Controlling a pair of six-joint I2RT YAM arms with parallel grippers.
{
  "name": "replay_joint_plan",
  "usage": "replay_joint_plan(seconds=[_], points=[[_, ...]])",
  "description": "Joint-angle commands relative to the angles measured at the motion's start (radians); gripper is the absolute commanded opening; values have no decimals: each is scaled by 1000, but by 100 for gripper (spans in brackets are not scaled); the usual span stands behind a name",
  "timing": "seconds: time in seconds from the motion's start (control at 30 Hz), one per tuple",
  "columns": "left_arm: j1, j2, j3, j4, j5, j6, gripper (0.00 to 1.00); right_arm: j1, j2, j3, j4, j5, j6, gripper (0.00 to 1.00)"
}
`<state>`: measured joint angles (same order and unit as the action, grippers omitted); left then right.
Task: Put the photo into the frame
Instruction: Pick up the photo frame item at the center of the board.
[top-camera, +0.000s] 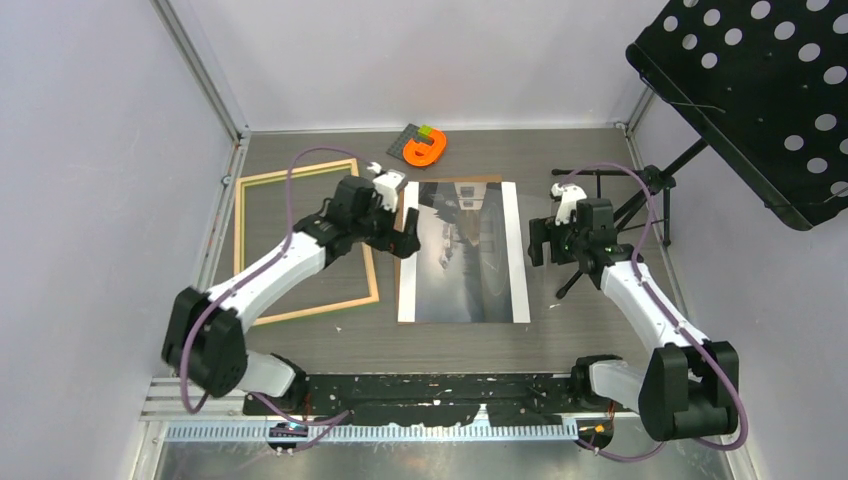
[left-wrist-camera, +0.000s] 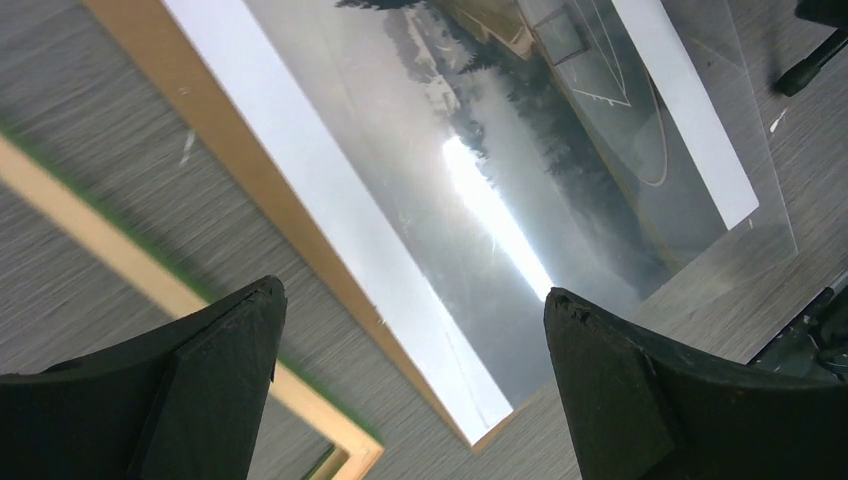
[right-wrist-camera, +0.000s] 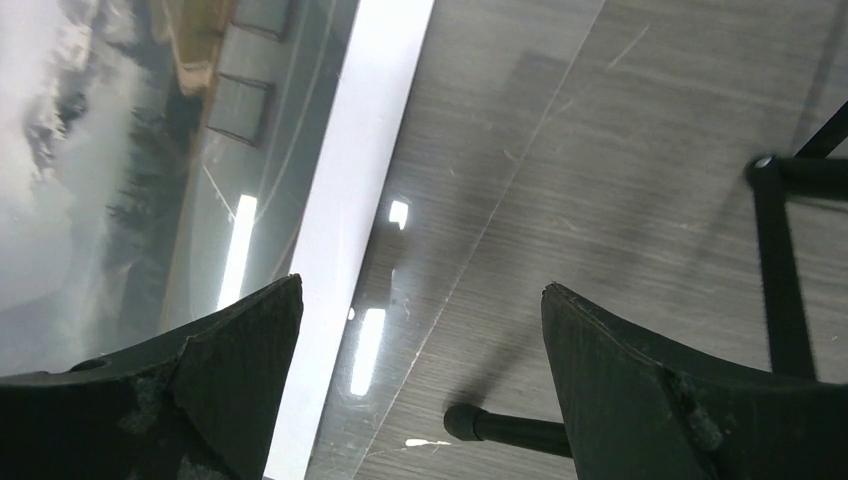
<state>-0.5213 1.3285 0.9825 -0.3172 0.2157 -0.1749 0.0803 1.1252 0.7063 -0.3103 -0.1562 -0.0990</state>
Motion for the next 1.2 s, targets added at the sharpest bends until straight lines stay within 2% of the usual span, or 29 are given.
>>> replay_joint_plan(seconds=[0.0,0.13,0.33,1.17], points=[[-45,170,123,47,68,-59,99,-34,44,-12,54,25,43,95],[-72,345,221,10,124,-87,99,-113,102,-15,51,-18,66,96],[-83,468,294,-13,159,-141,99,-166,155,-2,39,-82,88,98],[-109,543,303,-59,43,-173,99,-158,358,88,-25,-184,137,100]])
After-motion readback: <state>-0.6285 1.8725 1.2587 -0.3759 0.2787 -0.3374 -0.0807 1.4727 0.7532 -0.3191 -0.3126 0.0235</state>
